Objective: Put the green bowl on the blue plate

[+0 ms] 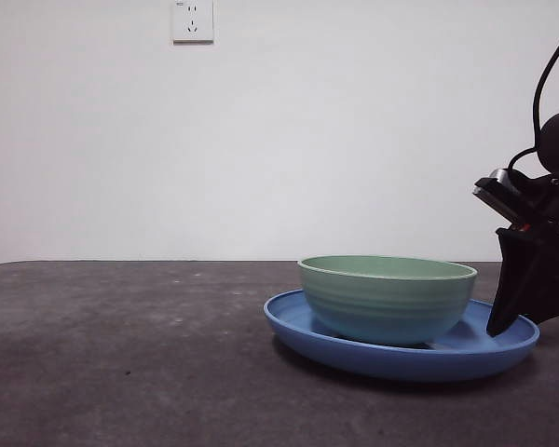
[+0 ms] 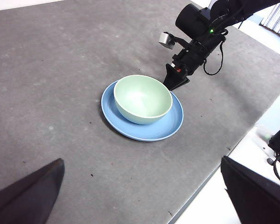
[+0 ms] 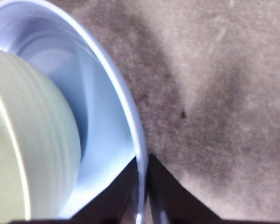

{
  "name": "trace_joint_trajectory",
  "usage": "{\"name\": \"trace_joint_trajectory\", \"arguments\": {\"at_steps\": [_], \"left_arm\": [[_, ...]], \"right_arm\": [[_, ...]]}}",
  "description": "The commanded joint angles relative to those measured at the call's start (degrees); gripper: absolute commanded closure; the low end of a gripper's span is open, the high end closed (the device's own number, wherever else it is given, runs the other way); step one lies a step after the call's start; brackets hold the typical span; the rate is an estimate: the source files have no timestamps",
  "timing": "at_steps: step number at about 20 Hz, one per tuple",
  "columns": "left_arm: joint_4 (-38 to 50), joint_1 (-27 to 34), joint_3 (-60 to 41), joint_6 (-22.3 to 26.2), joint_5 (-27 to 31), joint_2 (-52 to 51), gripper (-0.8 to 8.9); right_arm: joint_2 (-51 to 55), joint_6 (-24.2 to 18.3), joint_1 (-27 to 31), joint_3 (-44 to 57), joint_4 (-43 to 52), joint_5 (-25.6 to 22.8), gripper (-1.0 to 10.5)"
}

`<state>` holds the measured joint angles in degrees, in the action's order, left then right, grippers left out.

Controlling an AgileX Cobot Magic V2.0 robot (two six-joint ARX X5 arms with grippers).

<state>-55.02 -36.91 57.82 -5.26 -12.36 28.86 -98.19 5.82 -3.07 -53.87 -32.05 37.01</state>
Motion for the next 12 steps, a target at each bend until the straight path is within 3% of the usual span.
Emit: {"name": "trace_joint_trajectory", "arguments": {"at_steps": [1, 7, 12], "left_arm": [[0.57, -0.28, 0.37, 0.00, -0.35, 0.35, 2.82], [0.61, -0.28, 0.37, -0.15, -0.35, 0.35, 2.82], [0.63, -0.28, 0.37, -0.15, -0.35, 0.35, 2.82]], "right_arm": [[-1.01, 1.29, -0.24, -3.04, -0.52, 0.46, 9.4], [-1.01, 1.75, -3.56, -10.84, -6.38, 0.02, 9.4], [-1.11, 7.67, -11.82, -11.76, -2.49, -2.27, 9.4]]}}
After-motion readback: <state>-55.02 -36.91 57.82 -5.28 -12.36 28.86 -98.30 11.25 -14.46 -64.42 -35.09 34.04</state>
